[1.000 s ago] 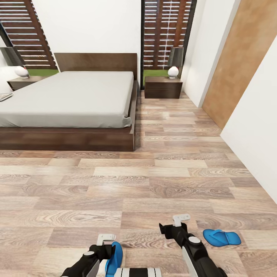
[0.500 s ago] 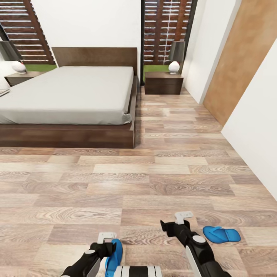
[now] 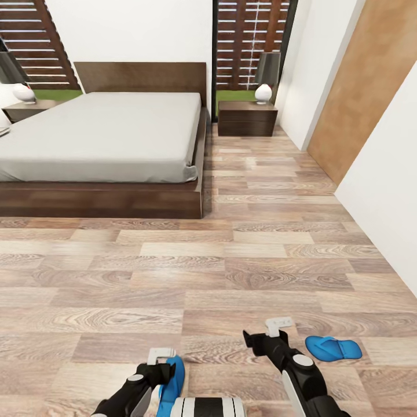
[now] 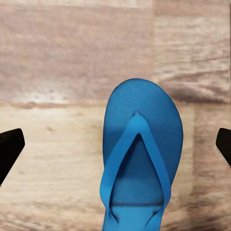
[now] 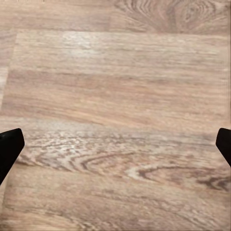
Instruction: In the bedroom, move the book from the bed onto either nightstand, and place the two sandals side by side next to the bed.
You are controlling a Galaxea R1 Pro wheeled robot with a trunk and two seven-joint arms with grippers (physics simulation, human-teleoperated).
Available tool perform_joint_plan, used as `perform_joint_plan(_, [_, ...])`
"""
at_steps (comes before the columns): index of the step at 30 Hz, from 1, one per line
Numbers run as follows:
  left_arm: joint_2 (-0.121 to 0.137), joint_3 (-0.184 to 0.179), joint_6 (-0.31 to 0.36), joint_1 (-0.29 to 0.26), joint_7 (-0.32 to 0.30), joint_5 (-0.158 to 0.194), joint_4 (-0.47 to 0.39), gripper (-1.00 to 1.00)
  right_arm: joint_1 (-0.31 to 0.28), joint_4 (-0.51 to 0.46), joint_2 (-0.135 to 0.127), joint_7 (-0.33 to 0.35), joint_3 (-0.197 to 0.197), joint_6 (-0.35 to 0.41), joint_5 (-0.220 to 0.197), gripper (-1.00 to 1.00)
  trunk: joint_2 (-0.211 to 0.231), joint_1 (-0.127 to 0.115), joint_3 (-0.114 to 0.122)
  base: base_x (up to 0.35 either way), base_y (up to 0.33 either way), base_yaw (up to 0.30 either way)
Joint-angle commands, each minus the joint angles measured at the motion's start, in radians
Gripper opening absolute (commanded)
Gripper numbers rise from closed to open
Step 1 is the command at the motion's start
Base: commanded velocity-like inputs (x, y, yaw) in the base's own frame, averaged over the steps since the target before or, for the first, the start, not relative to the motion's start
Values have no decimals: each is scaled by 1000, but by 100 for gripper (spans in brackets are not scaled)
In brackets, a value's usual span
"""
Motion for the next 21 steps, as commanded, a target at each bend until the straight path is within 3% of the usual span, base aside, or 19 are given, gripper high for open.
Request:
perform_joint_plan(1, [0, -1, 5, 0, 4, 0, -2, 100, 0, -1, 0, 3, -1, 5, 0, 100, 0, 0, -1, 0, 0, 0])
perform_joint_plan(17, [-1, -5, 4, 0, 3, -1, -35, 100, 1, -42, -4, 4, -2, 9, 0, 100, 0, 0, -1, 0, 0, 0])
perform_joint_plan(21, [-1, -5, 4, 0, 3, -1, -36, 100, 2, -44, -4, 3, -2, 9, 0, 100, -1, 2, -16, 0, 0, 0])
